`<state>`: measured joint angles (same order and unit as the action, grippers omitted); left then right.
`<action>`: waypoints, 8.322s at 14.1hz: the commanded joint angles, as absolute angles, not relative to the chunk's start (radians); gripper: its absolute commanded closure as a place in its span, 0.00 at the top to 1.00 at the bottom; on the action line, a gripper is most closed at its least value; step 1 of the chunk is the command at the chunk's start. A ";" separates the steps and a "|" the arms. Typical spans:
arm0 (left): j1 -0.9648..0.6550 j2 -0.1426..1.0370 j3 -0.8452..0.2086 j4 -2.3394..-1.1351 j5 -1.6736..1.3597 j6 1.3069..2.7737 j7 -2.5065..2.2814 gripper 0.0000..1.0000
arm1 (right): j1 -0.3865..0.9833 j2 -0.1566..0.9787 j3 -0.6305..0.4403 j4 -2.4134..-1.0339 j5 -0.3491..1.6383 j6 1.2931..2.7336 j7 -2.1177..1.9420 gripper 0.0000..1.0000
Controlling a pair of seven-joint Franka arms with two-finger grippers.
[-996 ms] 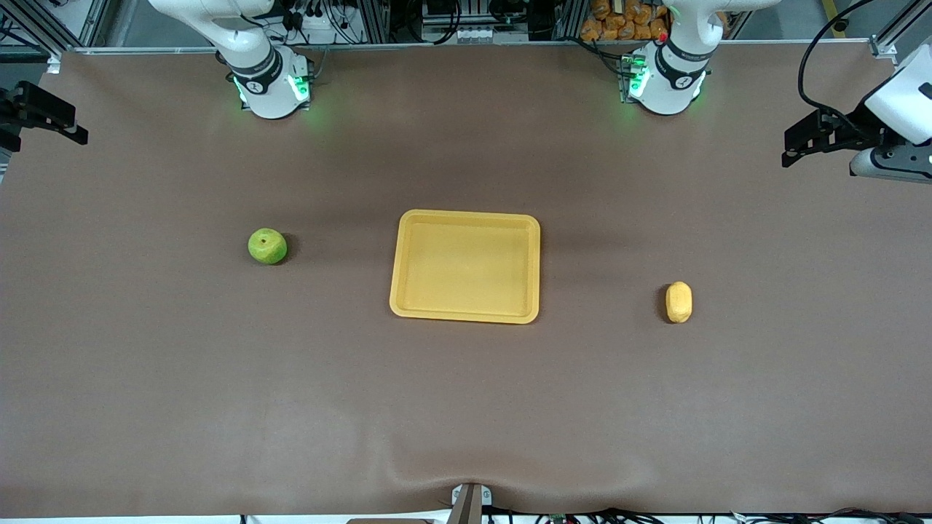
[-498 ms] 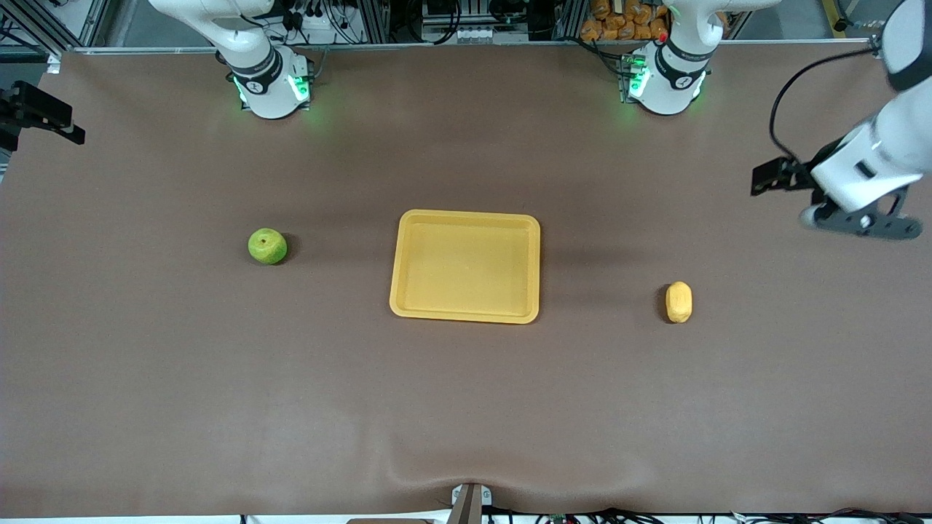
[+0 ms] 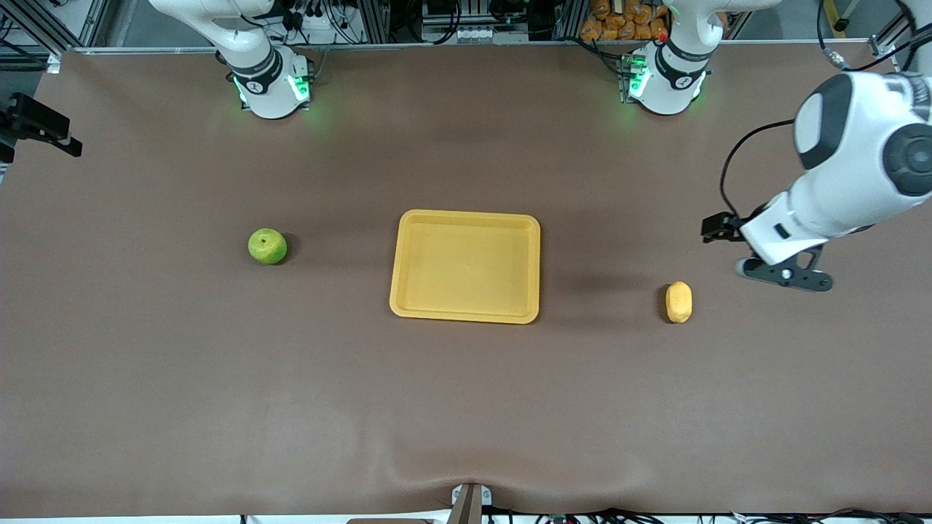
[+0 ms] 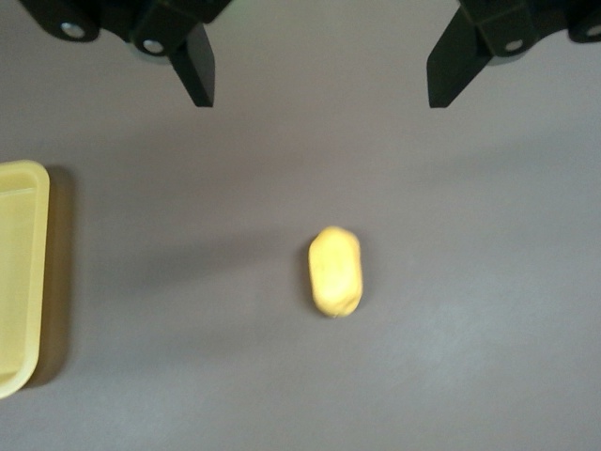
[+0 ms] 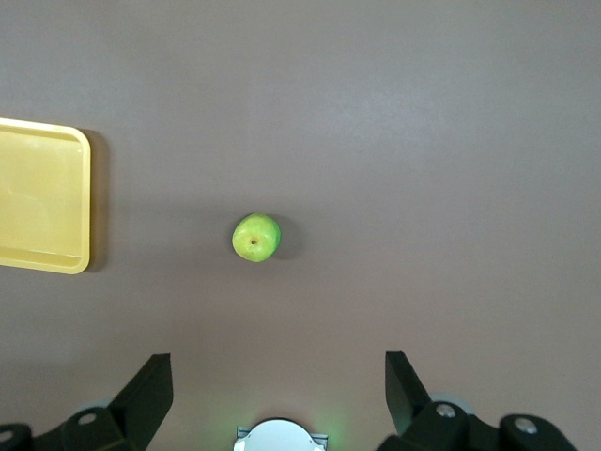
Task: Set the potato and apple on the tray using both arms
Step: 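Reach the left gripper down to the yellow potato while the right gripper starts moving, then grasp the potato with the left gripper while the right gripper reaches the apple, then carry the potato onto the tray with the left gripper while the right grasps the apple, then release the potato and withdraw the left gripper while the right carries the apple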
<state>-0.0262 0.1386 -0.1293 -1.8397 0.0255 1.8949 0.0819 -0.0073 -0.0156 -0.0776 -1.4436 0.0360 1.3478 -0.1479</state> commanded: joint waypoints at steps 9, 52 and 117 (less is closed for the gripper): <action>-0.018 0.142 -0.144 -2.112 0.011 2.331 0.035 1.00 | -0.066 0.084 -0.071 -1.595 0.015 1.564 -0.155 1.00; 0.051 0.434 -0.140 -2.149 0.155 2.899 -0.060 0.00 | -0.011 0.212 0.024 -2.243 0.190 2.276 0.613 1.00; -0.235 0.310 -0.161 -1.620 0.289 1.889 -0.424 1.00 | 0.152 0.454 0.420 -1.891 0.175 2.264 1.442 0.00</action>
<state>-0.2812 0.3885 -0.1508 -1.5762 0.3458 1.9303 -0.5354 0.1166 0.4227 0.4206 -1.9297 0.1783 2.2683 1.3824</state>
